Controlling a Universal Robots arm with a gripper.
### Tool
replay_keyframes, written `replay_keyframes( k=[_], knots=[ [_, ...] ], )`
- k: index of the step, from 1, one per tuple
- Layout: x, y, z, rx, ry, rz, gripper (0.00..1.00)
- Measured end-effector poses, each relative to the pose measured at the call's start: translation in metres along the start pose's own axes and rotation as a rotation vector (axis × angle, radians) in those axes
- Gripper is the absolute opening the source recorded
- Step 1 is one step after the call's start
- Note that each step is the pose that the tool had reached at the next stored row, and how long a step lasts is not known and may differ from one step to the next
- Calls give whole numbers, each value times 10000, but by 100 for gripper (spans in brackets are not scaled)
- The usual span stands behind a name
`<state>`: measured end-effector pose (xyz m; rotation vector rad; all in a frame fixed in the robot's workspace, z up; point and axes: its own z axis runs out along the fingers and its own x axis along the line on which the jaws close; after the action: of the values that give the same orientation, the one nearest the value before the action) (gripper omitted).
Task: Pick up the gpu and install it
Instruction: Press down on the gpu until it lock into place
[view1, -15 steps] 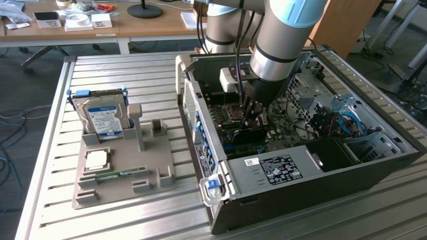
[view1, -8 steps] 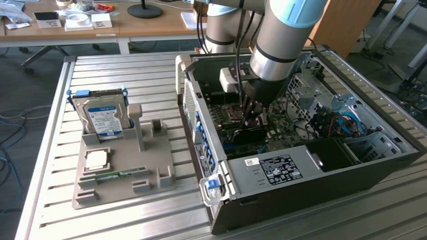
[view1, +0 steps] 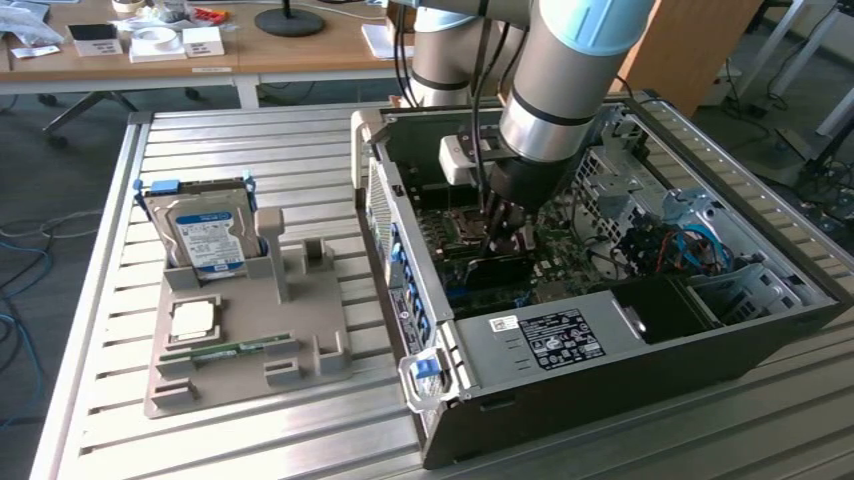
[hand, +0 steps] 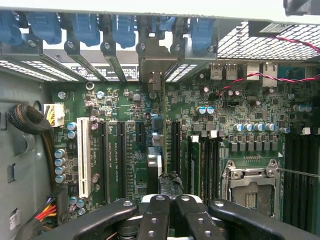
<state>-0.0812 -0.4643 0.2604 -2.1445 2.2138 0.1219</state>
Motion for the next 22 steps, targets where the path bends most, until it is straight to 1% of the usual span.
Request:
replay_keyframes(
  k=[1, 3, 6, 15, 22],
  knots=[
    [-2, 0, -10, 4, -7, 0, 11],
    [-3, 1, -52, -5, 16, 1, 11],
    [-9, 2, -110, -5, 14, 0, 11],
    [-32, 6, -344, -4, 15, 0, 11],
    [-47, 9, -499, -4, 15, 0, 11]
  ],
)
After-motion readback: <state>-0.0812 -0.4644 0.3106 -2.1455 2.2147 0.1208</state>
